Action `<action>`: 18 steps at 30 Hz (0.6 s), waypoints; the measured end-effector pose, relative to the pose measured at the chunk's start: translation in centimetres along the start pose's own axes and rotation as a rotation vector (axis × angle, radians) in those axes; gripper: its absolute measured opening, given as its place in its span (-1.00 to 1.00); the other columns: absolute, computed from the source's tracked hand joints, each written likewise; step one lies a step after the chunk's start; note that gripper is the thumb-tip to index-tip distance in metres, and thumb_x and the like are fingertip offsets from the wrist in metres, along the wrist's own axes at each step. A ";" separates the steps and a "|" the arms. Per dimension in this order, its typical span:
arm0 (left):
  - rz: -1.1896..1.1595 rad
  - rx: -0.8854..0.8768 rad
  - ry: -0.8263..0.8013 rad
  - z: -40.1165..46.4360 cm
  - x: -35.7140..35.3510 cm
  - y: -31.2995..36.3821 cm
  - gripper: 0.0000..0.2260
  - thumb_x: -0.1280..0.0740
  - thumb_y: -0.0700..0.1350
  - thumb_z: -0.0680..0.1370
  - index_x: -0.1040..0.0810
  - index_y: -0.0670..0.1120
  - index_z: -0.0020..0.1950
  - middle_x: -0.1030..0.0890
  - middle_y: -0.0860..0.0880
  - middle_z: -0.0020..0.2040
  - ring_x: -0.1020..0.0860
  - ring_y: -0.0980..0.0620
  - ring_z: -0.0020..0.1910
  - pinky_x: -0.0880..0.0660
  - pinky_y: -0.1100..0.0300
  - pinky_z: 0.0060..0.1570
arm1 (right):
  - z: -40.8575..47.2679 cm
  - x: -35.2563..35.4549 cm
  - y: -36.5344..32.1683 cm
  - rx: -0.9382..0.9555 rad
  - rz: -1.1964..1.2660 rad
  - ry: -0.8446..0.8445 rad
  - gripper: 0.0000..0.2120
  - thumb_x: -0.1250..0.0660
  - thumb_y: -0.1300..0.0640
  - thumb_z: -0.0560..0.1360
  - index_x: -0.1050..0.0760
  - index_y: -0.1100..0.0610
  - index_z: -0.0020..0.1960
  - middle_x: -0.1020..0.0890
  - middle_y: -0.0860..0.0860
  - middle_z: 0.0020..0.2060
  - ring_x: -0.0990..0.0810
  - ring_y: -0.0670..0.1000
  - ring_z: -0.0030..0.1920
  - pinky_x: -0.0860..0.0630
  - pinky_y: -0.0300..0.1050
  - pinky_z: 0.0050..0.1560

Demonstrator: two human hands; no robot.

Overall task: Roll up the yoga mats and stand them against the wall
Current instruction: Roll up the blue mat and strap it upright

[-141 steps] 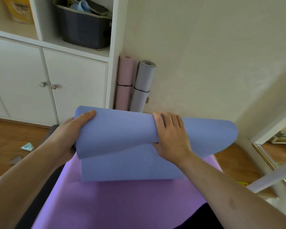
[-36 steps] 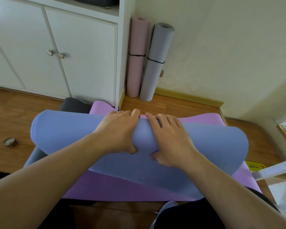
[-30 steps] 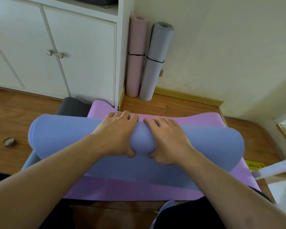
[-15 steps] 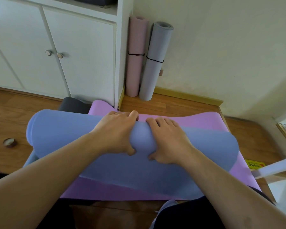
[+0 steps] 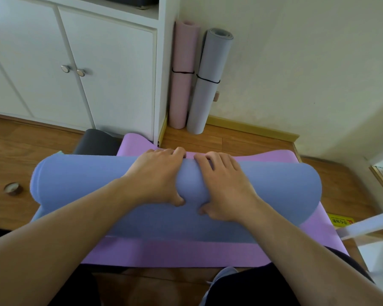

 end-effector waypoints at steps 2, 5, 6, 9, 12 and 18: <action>-0.028 0.015 -0.068 -0.1 0.0 -0.3 -0.25 -0.51 0.40 0.18 -0.37 0.09 0.22 -0.55 0.13 -0.01 -0.55 0.04 -0.09 -0.54 0.07 -0.06 | 0.2 -0.2 -0.1 0.012 -0.003 -0.002 0.09 -0.64 -0.29 0.18 -0.23 0.04 0.54 -0.40 -0.01 0.34 -0.40 0.11 0.37 -0.30 0.02 0.48; 0.007 0.003 -0.103 -0.4 -0.1 -0.3 -0.21 -0.50 0.43 0.20 -0.37 0.09 0.28 -0.53 0.11 0.03 -0.53 0.02 -0.02 -0.51 0.07 0.03 | 0.4 -0.2 -0.3 0.017 0.028 -0.003 0.00 -0.63 -0.30 0.18 -0.30 0.01 0.47 -0.47 -0.03 0.32 -0.47 0.10 0.33 -0.37 0.04 0.38; 0.061 -0.011 -0.082 -0.5 -0.2 -0.1 -0.16 -0.50 0.45 0.19 -0.37 0.07 0.32 -0.51 0.08 0.09 -0.52 0.00 0.04 -0.49 0.06 0.10 | 0.4 0.0 -0.2 0.010 0.041 -0.002 -0.01 -0.62 -0.30 0.19 -0.31 0.01 0.47 -0.48 -0.03 0.32 -0.47 0.10 0.33 -0.38 0.04 0.37; 0.259 -0.024 -0.005 -0.7 -0.6 0.8 0.04 -0.53 0.46 0.16 -0.27 0.00 0.48 -0.44 -0.02 0.27 -0.47 -0.09 0.23 -0.45 -0.02 0.25 | 0.3 0.2 0.4 -0.039 0.084 -0.013 -0.02 -0.62 -0.30 0.18 -0.32 0.00 0.47 -0.49 -0.03 0.33 -0.48 0.10 0.33 -0.41 0.07 0.35; 0.267 -0.031 0.026 -0.4 -1.4 1.4 -0.07 -0.56 0.33 0.24 -0.28 -0.04 0.46 -0.50 -0.03 0.26 -0.51 -0.10 0.20 -0.46 0.00 0.20 | 0.2 0.0 0.5 -0.076 0.081 -0.036 0.00 -0.60 -0.30 0.19 -0.29 0.01 0.49 -0.48 0.00 0.33 -0.48 0.13 0.33 -0.43 0.08 0.34; 0.090 -0.004 -0.007 -0.2 -0.1 -0.2 -0.24 -0.53 0.34 0.22 -0.34 0.00 0.24 -0.58 0.07 0.05 -0.56 -0.02 -0.07 -0.50 0.07 -0.05 | -0.4 -0.4 -0.3 -0.016 0.040 -0.028 0.27 -0.66 -0.27 0.17 -0.04 0.06 0.65 -0.27 0.06 0.43 -0.28 0.16 0.46 -0.27 0.05 0.53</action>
Point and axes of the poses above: each hand's wrist, its own z-axis towards the middle knuckle, its own x-axis out of the back of the hand, y = z × x, the point moved 6 cm from there along z, towards the middle knuckle
